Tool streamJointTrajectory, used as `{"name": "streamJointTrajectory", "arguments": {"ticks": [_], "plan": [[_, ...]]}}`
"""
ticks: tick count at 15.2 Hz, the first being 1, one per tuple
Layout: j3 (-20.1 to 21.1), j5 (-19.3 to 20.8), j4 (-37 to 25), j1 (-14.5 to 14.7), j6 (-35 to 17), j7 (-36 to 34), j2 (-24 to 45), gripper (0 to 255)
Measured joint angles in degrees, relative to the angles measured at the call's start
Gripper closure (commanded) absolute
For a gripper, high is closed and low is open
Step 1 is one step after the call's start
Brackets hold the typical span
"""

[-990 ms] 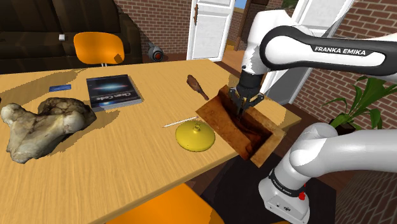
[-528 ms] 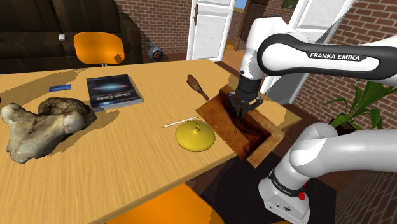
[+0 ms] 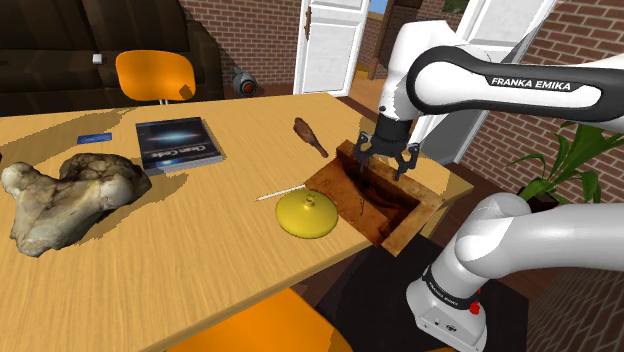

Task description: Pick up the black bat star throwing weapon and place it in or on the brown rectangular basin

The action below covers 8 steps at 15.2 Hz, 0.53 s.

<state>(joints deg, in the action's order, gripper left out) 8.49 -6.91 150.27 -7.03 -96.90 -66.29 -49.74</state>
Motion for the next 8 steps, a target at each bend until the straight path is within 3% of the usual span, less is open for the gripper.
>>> {"name": "streamJointTrajectory", "arguments": {"ticks": [8], "plan": [[-0.6,0.6,-6.5,-0.1,5.2,-0.2,-0.2,0]]}}
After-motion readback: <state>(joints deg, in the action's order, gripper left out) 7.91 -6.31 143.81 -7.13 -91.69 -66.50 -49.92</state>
